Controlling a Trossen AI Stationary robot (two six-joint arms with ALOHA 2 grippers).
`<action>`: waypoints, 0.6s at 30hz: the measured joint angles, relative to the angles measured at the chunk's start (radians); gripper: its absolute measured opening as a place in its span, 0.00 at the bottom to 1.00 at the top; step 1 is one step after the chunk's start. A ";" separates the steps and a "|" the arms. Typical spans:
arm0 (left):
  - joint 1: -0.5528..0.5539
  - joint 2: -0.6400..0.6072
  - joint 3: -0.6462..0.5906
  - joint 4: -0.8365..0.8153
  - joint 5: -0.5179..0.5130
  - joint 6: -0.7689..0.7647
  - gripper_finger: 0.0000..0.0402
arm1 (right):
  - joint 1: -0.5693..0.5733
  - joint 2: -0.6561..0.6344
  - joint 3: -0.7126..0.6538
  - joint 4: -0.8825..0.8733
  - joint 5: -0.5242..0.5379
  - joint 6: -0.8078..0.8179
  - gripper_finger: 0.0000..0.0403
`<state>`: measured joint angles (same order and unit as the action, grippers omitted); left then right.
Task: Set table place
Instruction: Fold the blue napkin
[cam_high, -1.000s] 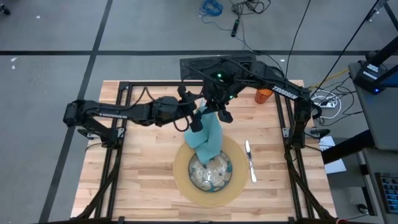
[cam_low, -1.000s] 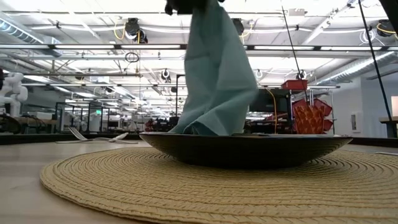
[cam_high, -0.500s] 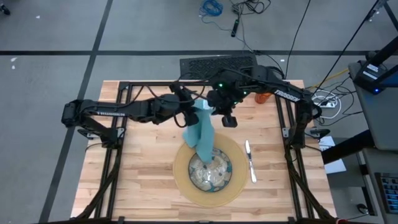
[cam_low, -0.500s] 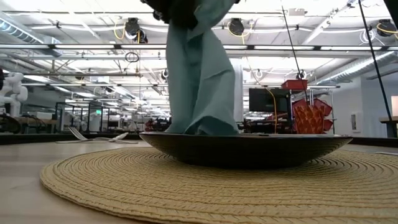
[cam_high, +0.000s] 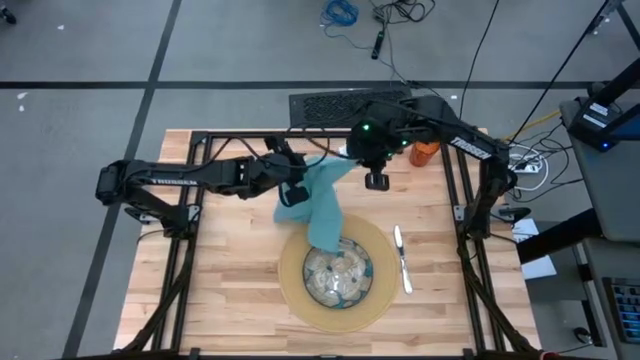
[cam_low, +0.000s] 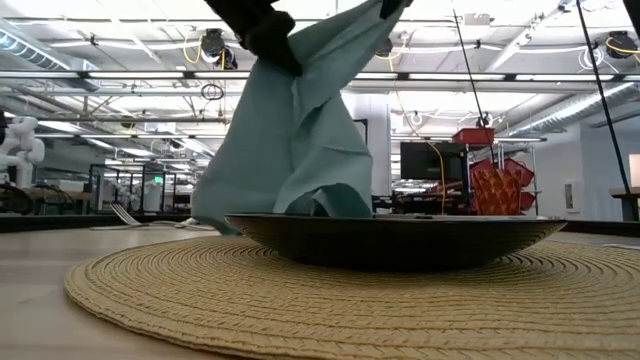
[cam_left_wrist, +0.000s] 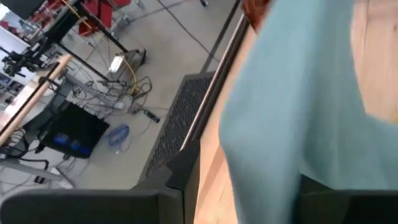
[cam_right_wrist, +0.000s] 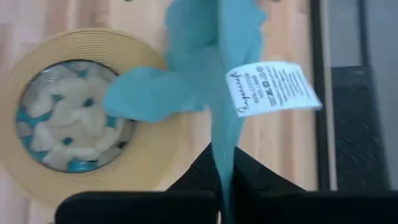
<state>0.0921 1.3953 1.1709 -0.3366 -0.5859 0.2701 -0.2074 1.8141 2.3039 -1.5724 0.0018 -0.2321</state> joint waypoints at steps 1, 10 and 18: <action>0.000 -0.004 0.000 -0.018 -0.009 0.000 0.21 | -0.010 -0.007 0.000 -0.001 0.016 0.002 0.00; 0.037 -0.089 0.000 -0.133 -0.134 0.034 0.21 | -0.067 -0.049 0.000 0.001 0.027 0.007 0.00; 0.112 -0.177 0.000 -0.139 -0.032 0.084 0.21 | -0.080 -0.062 0.000 0.001 0.012 -0.026 0.00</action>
<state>0.2043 1.2184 1.1709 -0.4759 -0.6179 0.3542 -0.2873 1.7522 2.3043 -1.5716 0.0141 -0.2582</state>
